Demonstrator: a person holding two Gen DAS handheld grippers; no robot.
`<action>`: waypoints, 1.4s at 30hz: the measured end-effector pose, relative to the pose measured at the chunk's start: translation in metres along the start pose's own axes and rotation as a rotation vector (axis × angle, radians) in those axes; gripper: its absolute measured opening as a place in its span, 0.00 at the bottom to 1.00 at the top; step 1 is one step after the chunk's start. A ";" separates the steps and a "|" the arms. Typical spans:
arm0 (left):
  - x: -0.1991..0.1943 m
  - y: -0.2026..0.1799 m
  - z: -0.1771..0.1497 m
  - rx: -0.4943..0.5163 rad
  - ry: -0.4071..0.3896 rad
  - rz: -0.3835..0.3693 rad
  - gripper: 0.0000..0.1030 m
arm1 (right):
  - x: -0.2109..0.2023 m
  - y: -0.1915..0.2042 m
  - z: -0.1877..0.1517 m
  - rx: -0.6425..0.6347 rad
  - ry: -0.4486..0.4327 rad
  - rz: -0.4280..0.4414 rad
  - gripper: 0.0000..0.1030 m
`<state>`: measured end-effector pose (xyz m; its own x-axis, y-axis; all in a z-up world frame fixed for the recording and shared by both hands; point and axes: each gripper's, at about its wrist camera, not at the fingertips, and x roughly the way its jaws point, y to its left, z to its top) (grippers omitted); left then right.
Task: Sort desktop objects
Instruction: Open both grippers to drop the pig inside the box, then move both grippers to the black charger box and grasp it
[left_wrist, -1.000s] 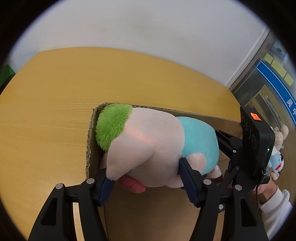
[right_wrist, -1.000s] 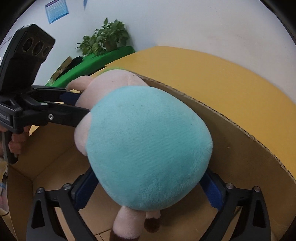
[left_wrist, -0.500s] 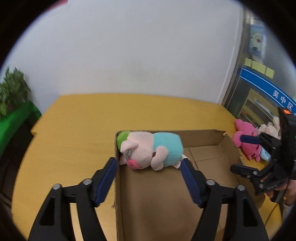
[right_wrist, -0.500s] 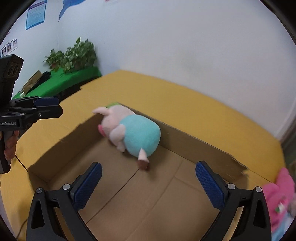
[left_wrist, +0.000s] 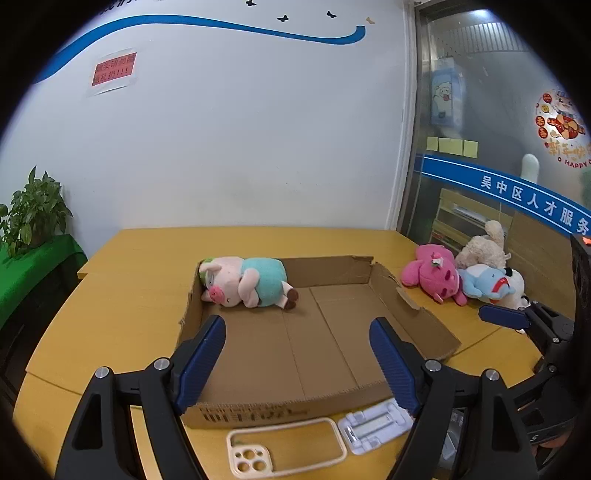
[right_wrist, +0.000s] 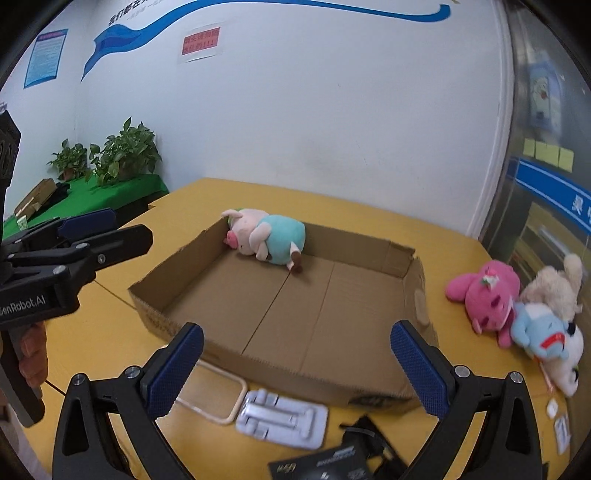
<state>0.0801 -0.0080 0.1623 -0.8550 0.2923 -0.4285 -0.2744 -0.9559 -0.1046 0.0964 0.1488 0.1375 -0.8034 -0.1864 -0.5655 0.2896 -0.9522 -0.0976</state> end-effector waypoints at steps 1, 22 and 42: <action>-0.003 -0.003 -0.003 0.002 -0.001 -0.010 0.78 | -0.004 0.001 -0.006 0.006 0.000 -0.001 1.00; -0.013 -0.019 -0.060 -0.018 0.080 -0.031 0.78 | -0.020 0.000 -0.068 -0.016 0.005 0.086 1.00; 0.075 -0.072 -0.137 -0.098 0.455 -0.463 0.78 | 0.015 -0.068 -0.182 -0.016 0.211 0.294 1.00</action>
<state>0.0962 0.0788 0.0147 -0.3803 0.6539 -0.6540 -0.5098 -0.7383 -0.4416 0.1596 0.2546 -0.0137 -0.5600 -0.3956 -0.7280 0.5017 -0.8611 0.0820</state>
